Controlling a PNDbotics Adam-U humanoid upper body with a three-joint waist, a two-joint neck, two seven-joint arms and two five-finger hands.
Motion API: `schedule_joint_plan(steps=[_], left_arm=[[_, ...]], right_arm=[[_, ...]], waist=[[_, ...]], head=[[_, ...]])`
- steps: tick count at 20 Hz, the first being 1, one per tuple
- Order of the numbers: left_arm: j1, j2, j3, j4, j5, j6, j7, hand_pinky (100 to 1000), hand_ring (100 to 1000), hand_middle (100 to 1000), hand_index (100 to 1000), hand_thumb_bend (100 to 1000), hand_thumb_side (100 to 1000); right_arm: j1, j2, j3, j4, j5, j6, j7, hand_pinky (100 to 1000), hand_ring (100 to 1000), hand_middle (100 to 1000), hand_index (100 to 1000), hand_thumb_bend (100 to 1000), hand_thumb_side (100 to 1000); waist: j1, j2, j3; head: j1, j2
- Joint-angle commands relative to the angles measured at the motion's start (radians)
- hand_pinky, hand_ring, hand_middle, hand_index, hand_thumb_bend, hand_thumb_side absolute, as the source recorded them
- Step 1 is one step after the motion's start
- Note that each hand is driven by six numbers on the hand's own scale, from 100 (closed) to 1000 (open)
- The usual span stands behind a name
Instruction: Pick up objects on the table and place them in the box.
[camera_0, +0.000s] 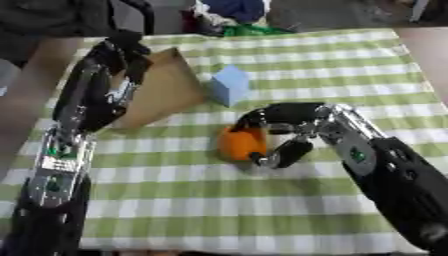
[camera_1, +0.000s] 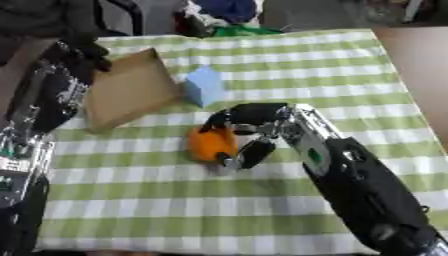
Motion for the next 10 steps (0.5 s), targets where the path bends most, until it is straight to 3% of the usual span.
schedule_joint_plan(steps=[1,3,6,10], left_arm=[[-0.011,0.01,0.0,-0.011,0.004,-0.001,-0.003,648,633,642,840,232,577],[-0.012,0.01,-0.001,-0.012,0.005,-0.002,-0.003,648,633,642,840,231,577],[-0.014,0.01,-0.002,-0.014,0.006,-0.002,-0.004,648,634,642,840,231,575],[-0.022,0.009,-0.007,-0.022,0.01,-0.004,-0.005,649,634,643,839,231,570]], right_arm=[[-0.011,-0.003,-0.013,0.013,0.03,-0.084,0.005,838,776,789,708,100,244],[-0.015,-0.008,-0.02,0.005,0.031,-0.085,-0.067,822,746,726,573,100,141],[-0.027,-0.018,-0.027,-0.015,0.029,-0.074,-0.179,804,711,645,457,100,100],[-0.05,-0.035,-0.034,-0.043,0.022,-0.055,-0.281,794,694,594,444,100,100]], waist=[[0.0,-0.014,0.001],[0.001,-0.014,0.001],[0.001,-0.015,0.005],[0.001,-0.017,0.018]], head=[[0.0,0.005],[-0.001,0.005],[-0.004,0.005],[-0.011,0.005]])
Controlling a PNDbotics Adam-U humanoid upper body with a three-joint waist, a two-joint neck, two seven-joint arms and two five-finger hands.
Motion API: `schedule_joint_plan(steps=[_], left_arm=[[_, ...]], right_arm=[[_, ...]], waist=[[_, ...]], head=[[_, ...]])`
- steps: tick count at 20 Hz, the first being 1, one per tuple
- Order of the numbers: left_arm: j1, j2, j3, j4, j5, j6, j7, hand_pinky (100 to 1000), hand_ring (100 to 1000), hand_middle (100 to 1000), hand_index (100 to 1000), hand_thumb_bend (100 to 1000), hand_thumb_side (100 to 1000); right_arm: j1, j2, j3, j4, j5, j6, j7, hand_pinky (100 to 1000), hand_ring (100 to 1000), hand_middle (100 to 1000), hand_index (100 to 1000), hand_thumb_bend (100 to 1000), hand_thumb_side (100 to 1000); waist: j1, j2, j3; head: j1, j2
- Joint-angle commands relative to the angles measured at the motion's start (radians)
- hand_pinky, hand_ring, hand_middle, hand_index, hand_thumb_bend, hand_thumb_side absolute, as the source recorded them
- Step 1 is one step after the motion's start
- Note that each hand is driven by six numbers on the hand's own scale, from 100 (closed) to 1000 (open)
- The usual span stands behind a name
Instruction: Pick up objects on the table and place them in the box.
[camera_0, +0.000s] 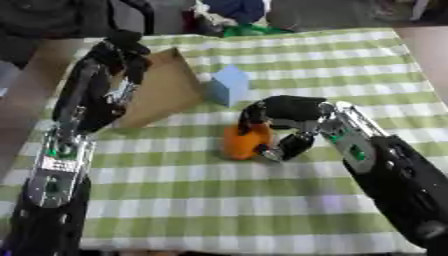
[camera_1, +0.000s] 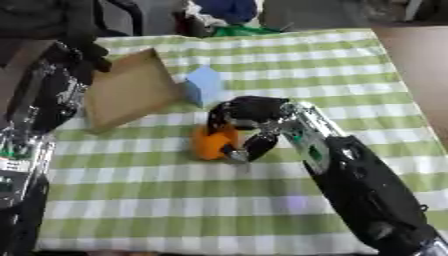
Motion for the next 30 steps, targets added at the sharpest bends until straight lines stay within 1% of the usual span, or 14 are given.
schedule_joint_plan(steps=[1,5,10,13,16,18,21,23,27,28,30], left_arm=[[-0.021,0.008,-0.01,-0.025,0.007,-0.004,-0.006,650,635,643,839,231,569],[-0.04,-0.004,-0.035,-0.036,0.02,-0.007,-0.024,651,636,644,839,232,566],[-0.07,-0.04,-0.068,-0.044,0.04,-0.007,-0.055,652,637,644,839,233,562],[-0.094,-0.064,-0.092,-0.052,0.05,-0.008,-0.077,653,638,645,839,233,558],[-0.121,-0.085,-0.115,-0.059,0.061,-0.008,-0.099,653,638,645,838,234,557],[-0.137,-0.096,-0.127,-0.063,0.066,-0.008,-0.112,654,639,646,838,235,555],[-0.161,-0.115,-0.146,-0.068,0.071,-0.01,-0.129,654,639,646,838,245,548],[-0.176,-0.128,-0.159,-0.071,0.075,-0.011,-0.141,655,639,647,839,234,554],[-0.191,-0.148,-0.176,-0.074,0.087,-0.011,-0.159,654,639,647,839,234,554],[-0.194,-0.152,-0.178,-0.075,0.09,-0.011,-0.162,654,639,647,839,234,553],[-0.198,-0.157,-0.18,-0.077,0.096,-0.01,-0.166,654,639,647,839,234,554]], right_arm=[[-0.039,-0.029,-0.015,-0.037,-0.003,0.012,-0.067,793,692,585,442,100,100],[-0.065,-0.049,-0.027,-0.058,-0.021,0.028,-0.083,793,691,568,436,100,100],[-0.1,-0.065,-0.064,-0.068,-0.022,0.056,-0.086,791,690,566,433,100,100],[-0.126,-0.078,-0.098,-0.062,-0.003,0.075,-0.102,790,689,567,430,100,100],[-0.156,-0.09,-0.133,-0.048,0.027,0.093,-0.126,790,688,567,429,100,100],[-0.175,-0.09,-0.157,-0.03,0.047,0.106,-0.146,790,686,563,414,100,100],[-0.196,-0.081,-0.187,0.007,0.072,0.12,-0.178,792,682,557,423,100,100],[-0.205,-0.071,-0.207,0.042,0.088,0.125,-0.199,796,682,552,433,100,100],[-0.222,-0.04,-0.251,0.132,0.129,0.144,-0.251,795,680,549,449,100,100],[-0.225,-0.033,-0.257,0.147,0.144,0.148,-0.265,793,680,551,482,100,100],[-0.231,-0.017,-0.265,0.171,0.181,0.154,-0.289,792,682,556,498,100,100]], waist=[[0.0,-0.018,0.009],[0.0,-0.019,0.037],[-0.004,-0.016,0.096],[-0.008,-0.008,0.143],[-0.013,0.007,0.195],[-0.018,0.018,0.227],[-0.023,0.035,0.267],[-0.024,0.044,0.29],[-0.025,0.06,0.325],[-0.025,0.064,0.333],[-0.026,0.07,0.348]], head=[[-0.008,0.005],[-0.019,0.005],[-0.052,0.004],[-0.079,-0.011],[-0.11,-0.037],[-0.132,-0.055],[-0.165,-0.077],[-0.189,-0.088],[-0.226,-0.1],[-0.234,-0.102],[-0.25,-0.107]])
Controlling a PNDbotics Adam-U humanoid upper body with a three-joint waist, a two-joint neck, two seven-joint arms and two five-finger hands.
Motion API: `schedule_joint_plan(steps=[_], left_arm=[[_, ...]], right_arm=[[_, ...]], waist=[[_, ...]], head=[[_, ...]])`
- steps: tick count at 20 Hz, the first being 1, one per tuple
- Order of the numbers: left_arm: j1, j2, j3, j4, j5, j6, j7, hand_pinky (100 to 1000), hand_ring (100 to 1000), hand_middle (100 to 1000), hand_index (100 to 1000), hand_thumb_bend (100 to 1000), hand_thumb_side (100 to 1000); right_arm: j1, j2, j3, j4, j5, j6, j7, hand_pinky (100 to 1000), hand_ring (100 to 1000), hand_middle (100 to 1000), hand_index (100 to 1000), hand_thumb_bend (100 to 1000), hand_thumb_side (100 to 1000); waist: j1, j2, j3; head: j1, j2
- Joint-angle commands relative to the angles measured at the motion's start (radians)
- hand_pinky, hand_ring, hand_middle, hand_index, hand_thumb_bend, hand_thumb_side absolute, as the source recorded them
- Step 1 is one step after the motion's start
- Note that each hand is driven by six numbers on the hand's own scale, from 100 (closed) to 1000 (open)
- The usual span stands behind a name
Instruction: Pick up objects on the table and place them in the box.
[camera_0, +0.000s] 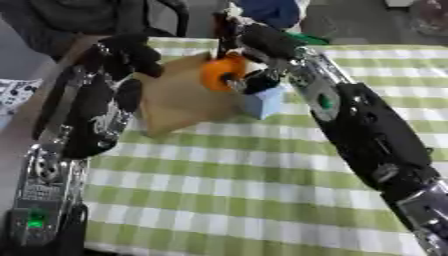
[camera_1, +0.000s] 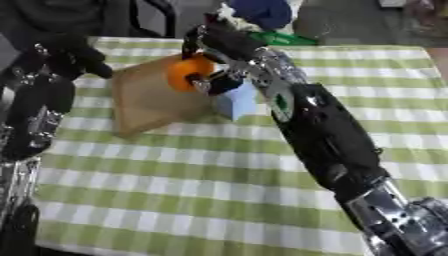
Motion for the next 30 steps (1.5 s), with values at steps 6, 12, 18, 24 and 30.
schedule_joint_plan(steps=[6,12,18,24,30], left_arm=[[-0.023,-0.016,-0.012,-0.029,0.02,0.003,-0.016,654,639,647,839,234,553],[-0.023,-0.019,-0.015,-0.034,0.024,0.006,-0.021,654,639,647,839,235,553],[-0.023,-0.018,-0.015,-0.035,0.023,0.007,-0.022,653,639,647,839,235,554],[-0.016,-0.006,-0.009,-0.038,0.026,0.012,-0.02,652,639,646,838,235,555],[-0.005,0.008,-0.002,-0.039,0.025,0.018,-0.017,651,638,646,838,236,556]], right_arm=[[-0.042,0.048,-0.018,0.047,0.172,0.011,-0.076,788,712,629,843,100,122],[-0.035,0.065,-0.003,0.025,0.32,0.059,-0.131,783,740,747,950,176,383],[-0.036,0.06,0.008,0.006,0.343,0.095,-0.159,792,758,788,961,188,445],[-0.034,0.005,0.027,-0.045,0.166,0.03,-0.011,854,850,857,979,100,503],[-0.025,-0.079,0.069,-0.149,-0.037,-0.043,0.292,872,890,912,991,100,517]], waist=[[-0.002,-0.005,0.018],[-0.003,-0.003,0.017],[-0.002,-0.001,-0.001],[-0.012,-0.004,-0.041],[-0.022,-0.011,-0.077]], head=[[-0.038,-0.025],[-0.039,-0.032],[-0.033,-0.038],[-0.004,-0.041],[0.017,-0.034]])
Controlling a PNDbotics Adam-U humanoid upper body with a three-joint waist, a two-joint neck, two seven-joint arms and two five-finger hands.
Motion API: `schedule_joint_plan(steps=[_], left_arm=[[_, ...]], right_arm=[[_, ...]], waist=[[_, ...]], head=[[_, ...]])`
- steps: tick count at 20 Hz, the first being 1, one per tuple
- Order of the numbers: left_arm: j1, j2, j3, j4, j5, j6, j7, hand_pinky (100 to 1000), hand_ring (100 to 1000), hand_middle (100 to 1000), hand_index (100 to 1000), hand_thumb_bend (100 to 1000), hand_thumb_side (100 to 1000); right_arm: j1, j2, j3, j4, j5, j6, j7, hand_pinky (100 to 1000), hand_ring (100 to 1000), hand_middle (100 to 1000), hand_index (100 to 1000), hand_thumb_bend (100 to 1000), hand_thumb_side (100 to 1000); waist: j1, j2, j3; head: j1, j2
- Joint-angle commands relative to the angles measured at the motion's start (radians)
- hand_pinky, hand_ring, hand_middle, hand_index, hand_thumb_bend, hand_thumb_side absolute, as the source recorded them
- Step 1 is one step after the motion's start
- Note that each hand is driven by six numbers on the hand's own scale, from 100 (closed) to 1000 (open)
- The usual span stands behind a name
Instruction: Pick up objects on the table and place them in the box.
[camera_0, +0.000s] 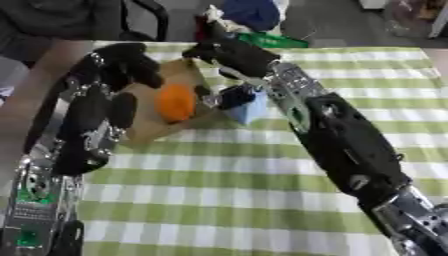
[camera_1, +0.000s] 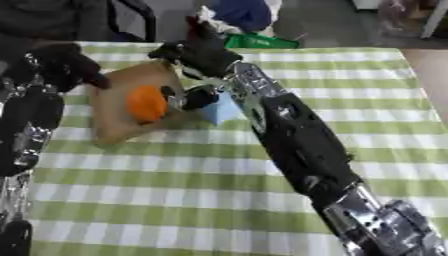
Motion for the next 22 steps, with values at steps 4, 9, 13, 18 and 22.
schedule_joint_plan(steps=[4,9,13,18,22], left_arm=[[-0.002,0.027,0.013,-0.022,0.004,0.006,0.006,651,639,646,838,236,557],[0.004,0.036,0.028,-0.024,0.002,0.01,0.021,650,638,646,839,236,557],[0.011,0.039,0.035,-0.021,0.003,0.011,0.028,649,638,646,839,235,559],[0.014,0.039,0.037,-0.017,0.005,0.012,0.029,648,638,646,839,235,561],[0.016,0.038,0.038,-0.015,0.007,0.011,0.029,648,637,646,839,234,561]], right_arm=[[0.001,-0.089,0.03,-0.11,-0.128,-0.039,0.254,890,935,933,989,263,436],[0.027,-0.128,0.039,-0.15,-0.148,-0.046,0.36,895,949,955,990,212,553],[0.037,-0.133,0.03,-0.141,-0.138,-0.043,0.379,897,950,956,992,211,554],[0.041,-0.125,0.011,-0.1,-0.121,-0.032,0.367,899,952,955,995,207,574],[0.039,-0.119,-0.013,-0.058,-0.103,-0.018,0.339,900,951,955,999,197,580]], waist=[[-0.005,-0.025,-0.014],[-0.005,-0.025,-0.024],[0.001,-0.024,-0.025],[0.008,-0.023,-0.024],[0.011,-0.021,-0.024]], head=[[0.02,-0.005],[0.029,-0.006],[0.028,-0.012],[0.027,-0.012],[0.028,-0.01]])
